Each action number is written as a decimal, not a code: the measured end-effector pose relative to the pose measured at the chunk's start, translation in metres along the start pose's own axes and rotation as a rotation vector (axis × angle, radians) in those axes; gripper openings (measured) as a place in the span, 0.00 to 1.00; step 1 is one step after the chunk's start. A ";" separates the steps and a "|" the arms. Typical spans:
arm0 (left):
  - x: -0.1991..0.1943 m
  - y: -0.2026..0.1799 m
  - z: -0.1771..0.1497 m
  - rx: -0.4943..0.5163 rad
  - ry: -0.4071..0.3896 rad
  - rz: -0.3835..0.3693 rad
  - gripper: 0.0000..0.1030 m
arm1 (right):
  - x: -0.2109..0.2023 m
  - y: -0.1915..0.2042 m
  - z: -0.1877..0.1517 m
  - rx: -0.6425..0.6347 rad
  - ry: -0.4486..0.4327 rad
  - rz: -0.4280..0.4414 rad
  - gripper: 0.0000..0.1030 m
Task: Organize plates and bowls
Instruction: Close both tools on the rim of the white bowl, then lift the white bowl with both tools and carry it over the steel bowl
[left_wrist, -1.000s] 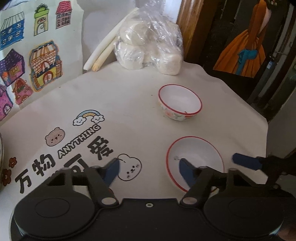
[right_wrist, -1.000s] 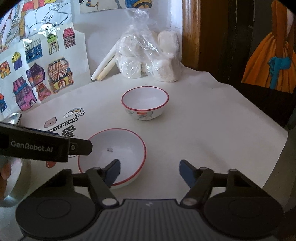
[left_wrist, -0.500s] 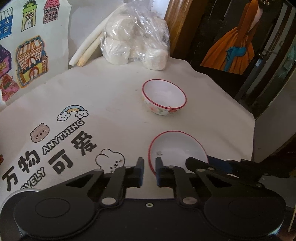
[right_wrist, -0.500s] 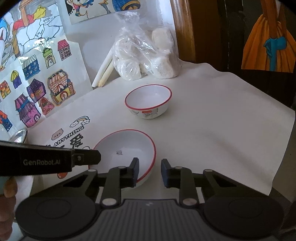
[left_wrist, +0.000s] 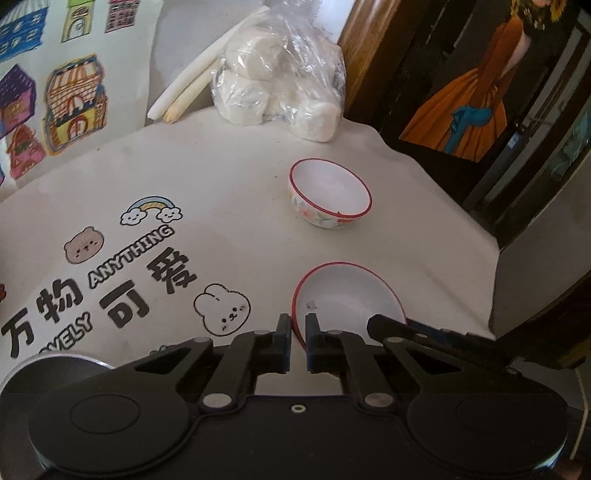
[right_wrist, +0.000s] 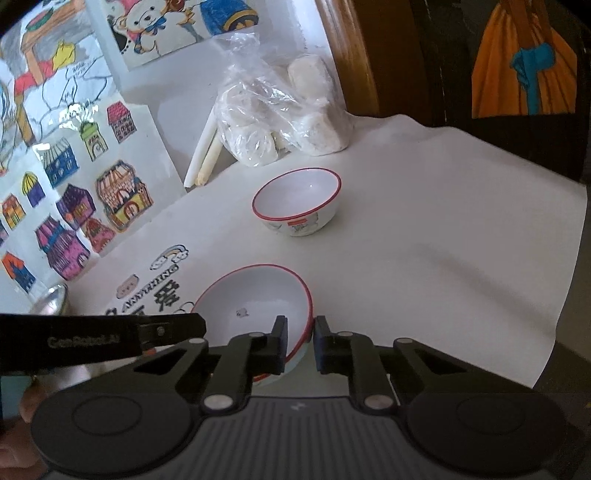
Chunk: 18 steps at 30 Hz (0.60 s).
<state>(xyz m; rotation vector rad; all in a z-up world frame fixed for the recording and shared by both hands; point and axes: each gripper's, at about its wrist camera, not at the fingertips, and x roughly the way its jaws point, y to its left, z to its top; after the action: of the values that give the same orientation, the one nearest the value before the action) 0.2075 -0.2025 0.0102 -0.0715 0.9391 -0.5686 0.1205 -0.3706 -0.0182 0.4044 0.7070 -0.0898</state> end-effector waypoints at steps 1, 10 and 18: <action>-0.003 0.001 0.000 -0.003 -0.004 -0.002 0.06 | -0.002 0.001 0.000 0.004 -0.002 0.004 0.14; -0.035 0.015 -0.002 -0.029 -0.055 -0.007 0.06 | -0.020 0.028 0.004 -0.031 -0.032 0.018 0.14; -0.071 0.037 -0.005 -0.067 -0.108 0.008 0.05 | -0.035 0.068 0.004 -0.093 -0.056 0.044 0.14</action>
<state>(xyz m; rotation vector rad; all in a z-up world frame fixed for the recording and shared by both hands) 0.1869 -0.1349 0.0486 -0.1569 0.8525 -0.5208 0.1107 -0.3111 0.0299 0.3266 0.6442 -0.0263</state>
